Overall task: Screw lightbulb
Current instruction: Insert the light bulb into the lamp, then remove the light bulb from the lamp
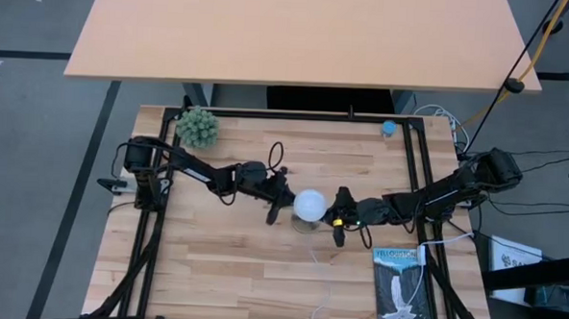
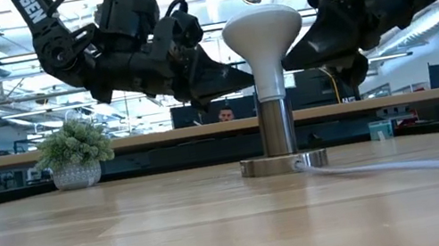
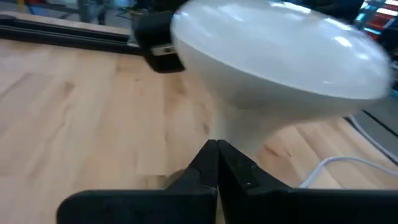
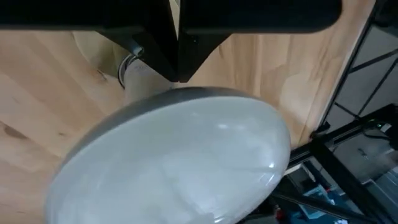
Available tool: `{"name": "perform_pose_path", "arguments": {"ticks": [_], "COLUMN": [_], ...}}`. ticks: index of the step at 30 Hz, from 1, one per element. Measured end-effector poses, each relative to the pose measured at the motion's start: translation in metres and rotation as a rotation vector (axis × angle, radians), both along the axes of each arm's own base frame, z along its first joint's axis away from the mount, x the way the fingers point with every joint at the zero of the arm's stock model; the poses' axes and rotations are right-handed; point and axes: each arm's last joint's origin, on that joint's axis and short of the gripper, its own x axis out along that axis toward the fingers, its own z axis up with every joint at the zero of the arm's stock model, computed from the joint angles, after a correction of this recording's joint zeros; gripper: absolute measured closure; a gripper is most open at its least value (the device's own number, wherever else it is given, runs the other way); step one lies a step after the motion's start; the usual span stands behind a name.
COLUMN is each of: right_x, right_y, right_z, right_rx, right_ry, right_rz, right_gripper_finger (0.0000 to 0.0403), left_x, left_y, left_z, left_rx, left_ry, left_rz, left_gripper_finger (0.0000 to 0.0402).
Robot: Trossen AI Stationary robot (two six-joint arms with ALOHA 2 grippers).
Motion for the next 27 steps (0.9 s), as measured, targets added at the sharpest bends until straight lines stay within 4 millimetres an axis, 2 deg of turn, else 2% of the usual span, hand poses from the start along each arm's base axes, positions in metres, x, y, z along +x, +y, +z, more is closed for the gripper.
{"name": "perform_pose_path", "arguments": {"ticks": [6,10,15,17,22,27], "right_x": [0.000,-0.004,-0.009,-0.011,-0.025,-0.049], "right_y": [0.003,0.004,0.004,0.007,0.015,0.018], "right_z": [0.000,-0.007,-0.015,-0.017,-0.019,-0.007], "right_rx": [0.035,0.066,0.112,0.110,0.118,0.089], "right_ry": [0.013,0.092,0.192,0.219,0.322,0.404], "right_rz": [0.089,0.076,0.065,0.075,0.087,0.047], "right_gripper_finger": [0.0403,0.0403,0.0403,0.0403,0.0403,0.0403], "left_x": [0.000,-0.001,-0.005,-0.009,-0.032,-0.075], "left_y": [0.003,0.005,0.020,0.026,0.036,0.034], "left_z": [-0.001,-0.006,-0.006,0.000,0.025,0.052], "left_rx": [0.003,0.014,0.002,-0.013,-0.006,0.046], "left_ry": [0.009,0.060,0.096,0.098,0.094,0.030], "left_rz": [0.078,0.081,0.103,0.089,0.124,0.208], "left_gripper_finger": [0.0402,0.0402,0.0402,0.0402,0.0402,0.0402]}}
